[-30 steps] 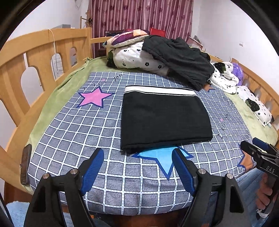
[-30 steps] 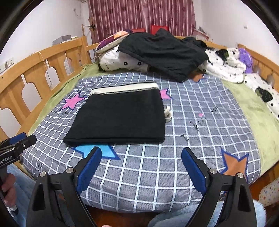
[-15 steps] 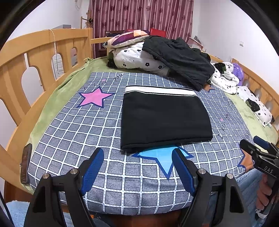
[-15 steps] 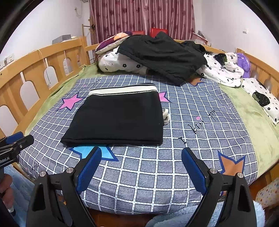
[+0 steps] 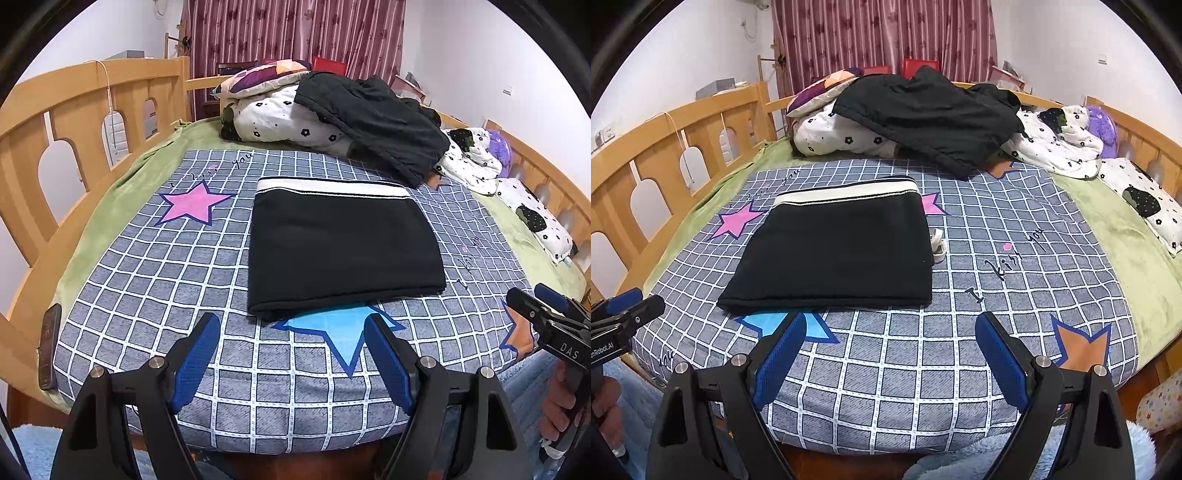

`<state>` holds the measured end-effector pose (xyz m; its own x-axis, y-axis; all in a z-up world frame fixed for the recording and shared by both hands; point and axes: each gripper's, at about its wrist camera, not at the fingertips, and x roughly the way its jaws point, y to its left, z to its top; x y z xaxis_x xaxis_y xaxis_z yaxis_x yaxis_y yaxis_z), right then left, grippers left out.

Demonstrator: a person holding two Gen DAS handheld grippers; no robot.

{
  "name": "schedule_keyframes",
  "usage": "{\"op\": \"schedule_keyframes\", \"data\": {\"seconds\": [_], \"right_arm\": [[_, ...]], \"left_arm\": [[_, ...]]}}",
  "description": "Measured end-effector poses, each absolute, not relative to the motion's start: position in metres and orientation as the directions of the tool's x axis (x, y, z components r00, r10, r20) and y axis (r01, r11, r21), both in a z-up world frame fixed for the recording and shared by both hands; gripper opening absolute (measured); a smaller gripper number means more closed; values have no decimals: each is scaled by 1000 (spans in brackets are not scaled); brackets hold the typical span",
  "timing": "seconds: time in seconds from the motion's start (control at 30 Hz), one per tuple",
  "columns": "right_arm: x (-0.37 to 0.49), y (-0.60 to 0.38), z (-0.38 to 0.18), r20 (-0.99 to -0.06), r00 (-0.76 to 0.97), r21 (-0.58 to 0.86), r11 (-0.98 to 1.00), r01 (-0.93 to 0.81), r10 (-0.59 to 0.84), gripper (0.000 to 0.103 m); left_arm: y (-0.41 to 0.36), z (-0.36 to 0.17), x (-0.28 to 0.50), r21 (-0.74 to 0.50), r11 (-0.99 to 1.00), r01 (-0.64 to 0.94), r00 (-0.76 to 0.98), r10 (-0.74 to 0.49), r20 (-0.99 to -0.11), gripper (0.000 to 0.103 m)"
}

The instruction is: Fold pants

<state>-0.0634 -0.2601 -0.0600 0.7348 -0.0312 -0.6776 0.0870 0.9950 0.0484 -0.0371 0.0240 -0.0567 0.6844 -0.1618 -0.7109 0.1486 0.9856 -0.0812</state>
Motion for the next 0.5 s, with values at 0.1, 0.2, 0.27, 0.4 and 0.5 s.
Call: {"op": "schedule_keyframes", "data": {"seconds": [0.1,0.2,0.27,0.4,0.5], "right_arm": [[-63,-260,-60,-676,736,49,995,88,-32,92],[-62,-261,-59,-677,736,53,995,89,-30,92],[-62,-260,-59,-677,736,50,995,92,-34,92],[-61,-261,-60,-678,734,54,994,100,-37,92],[-61,-262,-60,-677,735,64,993,104,-33,92]], "left_arm": [[25,-58,-37,-81,986,149,683,-161,-712,79],[25,-58,-37,-88,985,147,682,-165,-712,79],[25,-58,-37,-88,985,147,681,-165,-713,79],[23,-58,-38,-83,985,151,679,-164,-716,79],[22,-58,-38,-84,984,155,679,-168,-714,79]]}}
